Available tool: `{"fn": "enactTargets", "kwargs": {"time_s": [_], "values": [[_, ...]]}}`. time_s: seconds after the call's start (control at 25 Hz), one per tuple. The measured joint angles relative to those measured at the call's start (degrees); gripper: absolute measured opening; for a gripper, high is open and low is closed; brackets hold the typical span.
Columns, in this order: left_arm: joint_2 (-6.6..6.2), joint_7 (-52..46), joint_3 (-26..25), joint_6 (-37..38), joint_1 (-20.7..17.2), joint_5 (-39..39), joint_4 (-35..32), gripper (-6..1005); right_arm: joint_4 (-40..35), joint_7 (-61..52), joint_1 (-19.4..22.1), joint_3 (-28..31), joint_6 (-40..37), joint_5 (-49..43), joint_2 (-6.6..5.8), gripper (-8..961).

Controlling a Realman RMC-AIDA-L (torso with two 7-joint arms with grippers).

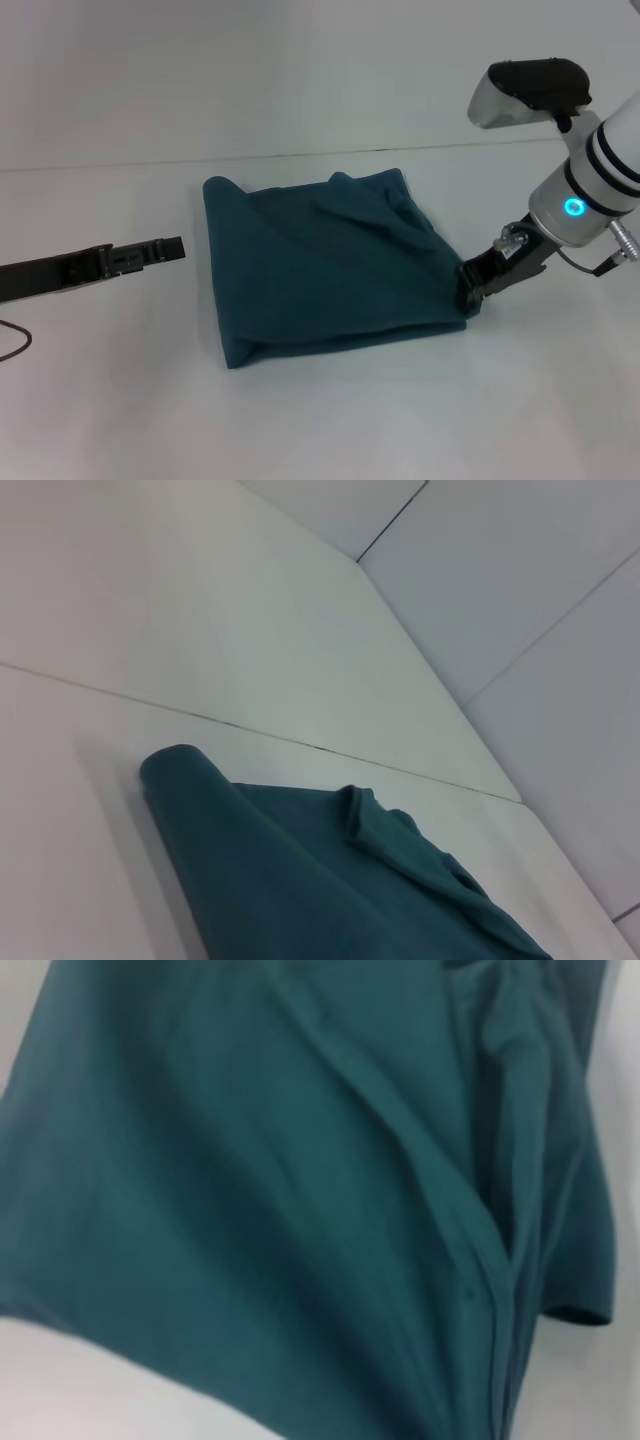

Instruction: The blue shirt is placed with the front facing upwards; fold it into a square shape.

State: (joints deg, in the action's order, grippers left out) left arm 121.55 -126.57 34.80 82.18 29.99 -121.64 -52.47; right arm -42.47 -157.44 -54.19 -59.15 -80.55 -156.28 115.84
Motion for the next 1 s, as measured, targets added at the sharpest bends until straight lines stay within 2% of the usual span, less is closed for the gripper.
{"fn": "enactTargets", "kwargs": {"time_s": [0.12, 0.64, 0.76, 0.88, 1.0], "values": [[0.00, 0.0, -0.1, -0.1, -0.1, 0.0, 0.1, 950, 0.1, -0.3, -0.3, -0.1, -1.5, -1.2, 0.07, 16], [-0.09, 0.5, -0.1, -0.2, -0.3, 0.5, 0.6, 950, -4.0, -2.8, 0.0, 0.3, -2.6, -3.7, 0.64, 242], [-0.09, 0.5, -1.0, -0.3, -0.4, 0.5, 0.6, 950, -7.2, -3.3, 0.9, 0.6, -2.8, -3.5, 0.64, 329], [-0.12, 0.5, -2.5, -0.3, -0.4, 0.5, 0.6, 950, -13.1, -2.6, 2.6, 1.7, -2.7, -0.2, 1.34, 417], [-0.24, 0.4, -4.0, -0.1, -0.4, 0.7, 0.6, 950, -14.3, -1.0, 2.7, 1.9, -1.4, 2.9, 1.53, 527]]}}
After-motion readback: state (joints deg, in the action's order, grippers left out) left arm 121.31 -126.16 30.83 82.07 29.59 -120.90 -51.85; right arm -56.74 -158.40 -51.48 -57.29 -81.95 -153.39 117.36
